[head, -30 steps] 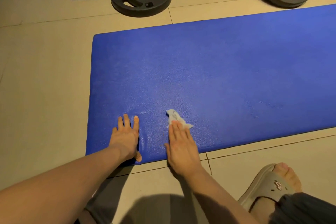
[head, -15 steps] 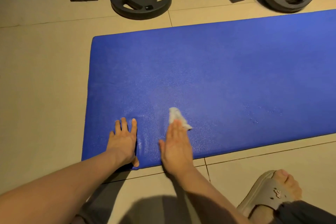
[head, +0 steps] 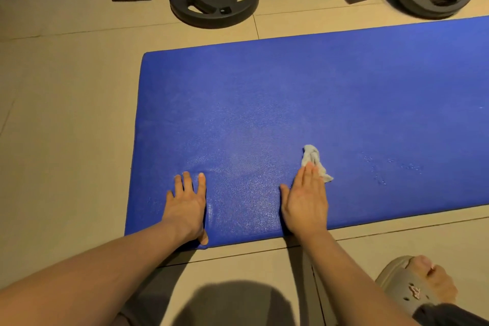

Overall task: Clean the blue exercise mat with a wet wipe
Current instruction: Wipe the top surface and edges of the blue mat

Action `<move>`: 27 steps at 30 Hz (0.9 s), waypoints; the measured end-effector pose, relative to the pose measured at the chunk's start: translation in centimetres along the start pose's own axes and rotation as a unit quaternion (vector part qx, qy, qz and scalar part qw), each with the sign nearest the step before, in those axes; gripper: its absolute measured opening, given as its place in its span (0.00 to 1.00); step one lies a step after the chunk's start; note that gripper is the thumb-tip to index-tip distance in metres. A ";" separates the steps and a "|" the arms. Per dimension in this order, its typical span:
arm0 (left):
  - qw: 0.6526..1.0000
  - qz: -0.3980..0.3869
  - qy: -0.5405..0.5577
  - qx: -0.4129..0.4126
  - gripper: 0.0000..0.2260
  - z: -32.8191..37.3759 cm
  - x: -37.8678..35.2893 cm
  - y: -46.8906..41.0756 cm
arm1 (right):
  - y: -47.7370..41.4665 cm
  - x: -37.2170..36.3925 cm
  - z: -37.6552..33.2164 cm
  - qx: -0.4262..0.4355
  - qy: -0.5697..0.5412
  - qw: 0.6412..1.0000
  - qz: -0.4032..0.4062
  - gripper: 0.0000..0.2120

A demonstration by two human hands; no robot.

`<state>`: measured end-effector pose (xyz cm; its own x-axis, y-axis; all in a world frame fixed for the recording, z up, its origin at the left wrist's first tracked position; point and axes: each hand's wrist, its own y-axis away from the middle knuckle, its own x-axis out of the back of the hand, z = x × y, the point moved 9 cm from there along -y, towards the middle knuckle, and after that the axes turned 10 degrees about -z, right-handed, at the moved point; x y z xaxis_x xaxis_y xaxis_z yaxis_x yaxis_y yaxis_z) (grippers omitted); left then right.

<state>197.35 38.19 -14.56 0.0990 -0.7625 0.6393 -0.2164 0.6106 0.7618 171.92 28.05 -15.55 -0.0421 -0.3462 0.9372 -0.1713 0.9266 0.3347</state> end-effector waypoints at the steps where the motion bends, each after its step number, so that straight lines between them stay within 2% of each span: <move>1: 1.000 -0.001 0.002 -0.001 0.69 0.0 0.0 0.0 | 0.6 -0.2 -1.5 0.010 -0.003 1.000 0.005 0.36; 6: 1.000 0.001 0.000 0.003 0.70 -0.1 0.0 -0.1 | 4.6 -1.9 -12.6 0.191 -0.008 0.981 -0.006 0.33; 9: 1.000 -0.003 0.006 0.004 0.70 -0.1 -0.1 -0.2 | 5.4 -2.6 -15.2 0.296 0.020 0.954 -0.045 0.31; 11: 1.000 0.000 0.004 0.004 0.71 -0.1 -0.1 -0.2 | 4.0 -2.1 -13.2 0.295 0.026 0.954 -0.053 0.31; 17: 1.000 0.007 0.011 -0.006 0.69 -0.1 -0.1 -0.2 | -1.8 0.2 -1.2 0.069 0.011 0.997 -0.024 0.36; 20: 1.000 0.012 0.014 -0.006 0.70 -0.2 -0.1 -0.2 | -2.2 0.7 -1.3 0.028 -0.017 0.999 -0.018 0.38; 23: 1.000 0.012 0.017 -0.007 0.70 -0.4 -0.2 -0.3 | -0.9 0.0 -6.1 0.075 -0.042 0.996 -0.027 0.35; 27: 1.000 0.004 0.027 -0.009 0.72 -0.6 -0.2 -0.3 | 2.2 -2.3 -15.3 0.249 -0.008 0.967 -0.053 0.32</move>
<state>198.01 38.24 -14.84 0.1501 -0.7456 0.6493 -0.2004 0.6202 0.7584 186.67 33.11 -15.52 -0.0121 -0.4417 0.8971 -0.6284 0.7012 0.3368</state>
